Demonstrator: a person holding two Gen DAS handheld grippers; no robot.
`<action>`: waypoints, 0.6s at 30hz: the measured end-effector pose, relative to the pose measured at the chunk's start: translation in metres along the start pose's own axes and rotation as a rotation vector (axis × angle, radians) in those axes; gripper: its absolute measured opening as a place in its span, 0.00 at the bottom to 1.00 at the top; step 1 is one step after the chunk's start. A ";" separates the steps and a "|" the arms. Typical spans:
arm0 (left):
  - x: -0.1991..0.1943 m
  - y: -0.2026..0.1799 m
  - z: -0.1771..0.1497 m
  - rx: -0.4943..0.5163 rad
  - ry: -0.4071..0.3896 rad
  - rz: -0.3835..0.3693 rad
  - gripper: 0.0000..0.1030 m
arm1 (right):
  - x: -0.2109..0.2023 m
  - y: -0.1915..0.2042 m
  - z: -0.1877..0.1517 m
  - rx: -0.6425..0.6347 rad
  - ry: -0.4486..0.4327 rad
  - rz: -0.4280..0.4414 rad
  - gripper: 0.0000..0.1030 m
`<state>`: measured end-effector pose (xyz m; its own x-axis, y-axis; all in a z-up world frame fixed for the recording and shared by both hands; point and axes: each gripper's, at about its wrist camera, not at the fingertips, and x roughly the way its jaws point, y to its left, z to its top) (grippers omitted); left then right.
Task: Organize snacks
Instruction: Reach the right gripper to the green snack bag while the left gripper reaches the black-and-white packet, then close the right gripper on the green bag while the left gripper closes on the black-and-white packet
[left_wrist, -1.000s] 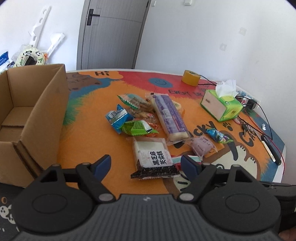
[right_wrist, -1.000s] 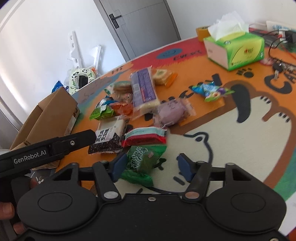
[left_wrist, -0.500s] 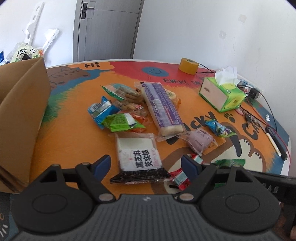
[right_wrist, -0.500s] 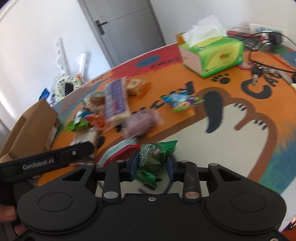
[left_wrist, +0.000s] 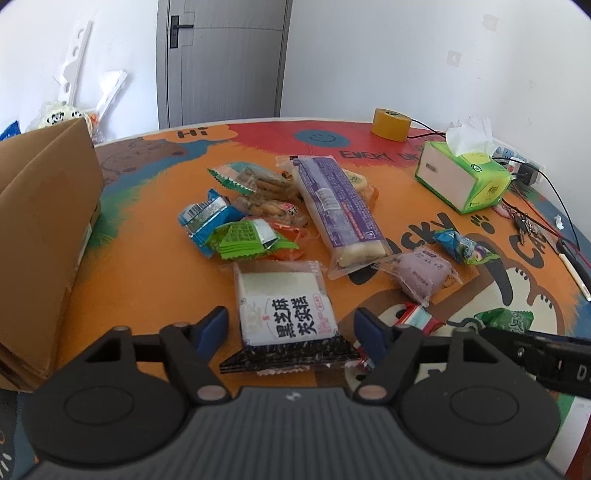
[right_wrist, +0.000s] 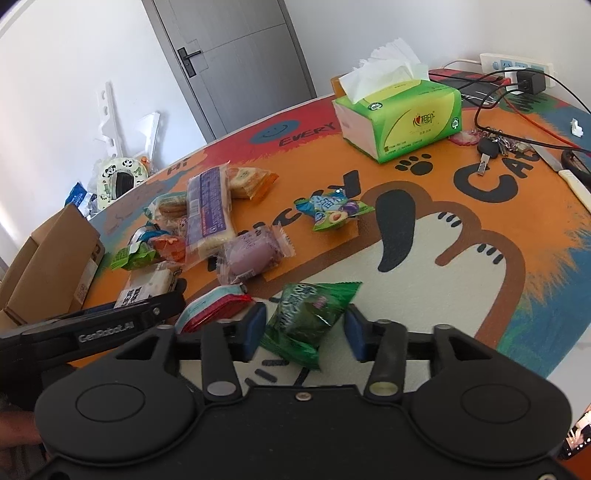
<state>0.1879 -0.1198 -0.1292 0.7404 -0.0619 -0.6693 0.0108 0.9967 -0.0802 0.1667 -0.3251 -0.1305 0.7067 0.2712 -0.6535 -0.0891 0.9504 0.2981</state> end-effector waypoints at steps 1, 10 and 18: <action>0.000 0.000 0.000 -0.004 -0.005 0.002 0.67 | 0.000 0.002 -0.001 -0.008 -0.001 -0.006 0.55; -0.007 0.002 -0.007 -0.005 -0.042 -0.005 0.48 | -0.004 0.013 -0.010 -0.041 -0.013 -0.080 0.52; -0.027 0.005 -0.015 -0.029 -0.046 -0.030 0.44 | -0.008 0.006 -0.013 -0.003 -0.027 -0.064 0.17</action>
<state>0.1581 -0.1141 -0.1227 0.7702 -0.0881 -0.6316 0.0142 0.9925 -0.1212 0.1513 -0.3197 -0.1321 0.7300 0.2059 -0.6517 -0.0453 0.9660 0.2545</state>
